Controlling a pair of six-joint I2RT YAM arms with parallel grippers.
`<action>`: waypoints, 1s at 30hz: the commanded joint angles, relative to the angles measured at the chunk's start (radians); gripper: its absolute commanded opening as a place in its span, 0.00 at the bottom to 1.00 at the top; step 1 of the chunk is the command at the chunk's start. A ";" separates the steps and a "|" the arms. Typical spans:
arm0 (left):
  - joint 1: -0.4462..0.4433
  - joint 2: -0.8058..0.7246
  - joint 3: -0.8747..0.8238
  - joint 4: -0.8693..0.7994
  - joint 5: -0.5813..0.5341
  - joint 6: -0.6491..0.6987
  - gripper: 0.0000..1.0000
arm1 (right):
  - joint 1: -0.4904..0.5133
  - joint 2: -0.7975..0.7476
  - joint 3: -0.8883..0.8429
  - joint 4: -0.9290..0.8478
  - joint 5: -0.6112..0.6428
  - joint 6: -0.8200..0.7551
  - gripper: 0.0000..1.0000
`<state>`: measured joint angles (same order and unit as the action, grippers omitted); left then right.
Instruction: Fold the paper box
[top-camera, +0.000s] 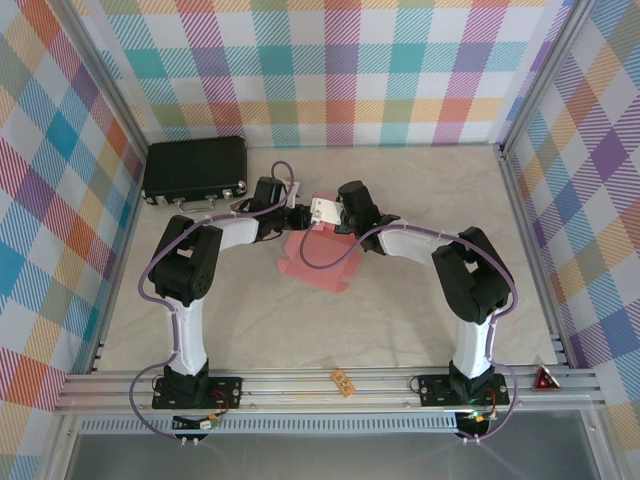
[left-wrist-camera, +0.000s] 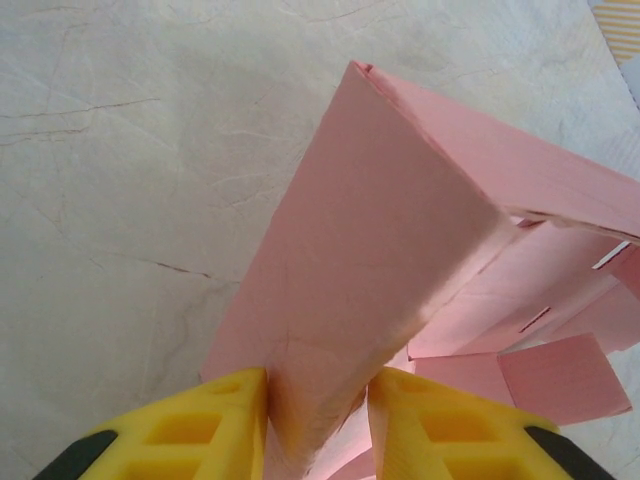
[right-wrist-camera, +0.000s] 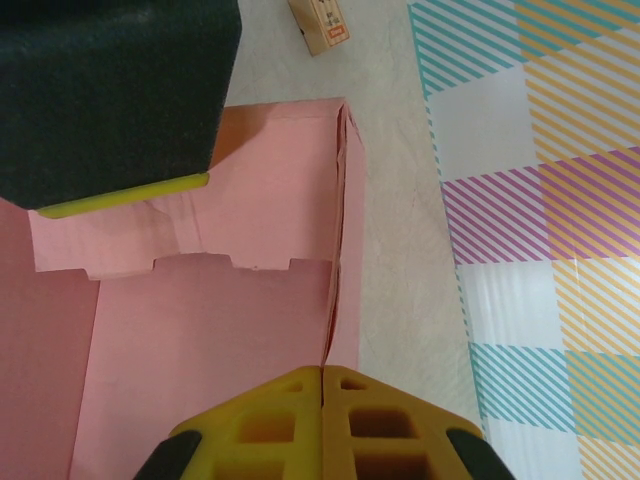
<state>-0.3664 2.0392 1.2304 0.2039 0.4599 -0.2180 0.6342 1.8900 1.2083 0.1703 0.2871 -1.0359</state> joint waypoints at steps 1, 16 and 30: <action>-0.028 0.016 -0.030 0.011 -0.043 0.024 0.31 | 0.022 0.014 0.017 -0.046 -0.089 0.011 0.00; -0.029 -0.066 -0.096 0.023 0.002 0.058 0.39 | 0.021 0.021 0.037 -0.057 -0.084 0.006 0.00; -0.003 -0.084 -0.117 0.131 -0.027 -0.018 0.43 | 0.023 0.021 0.041 -0.064 -0.084 0.000 0.00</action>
<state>-0.3706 2.0003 1.1374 0.2665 0.4366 -0.2123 0.6415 1.8900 1.2308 0.1478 0.2520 -1.0367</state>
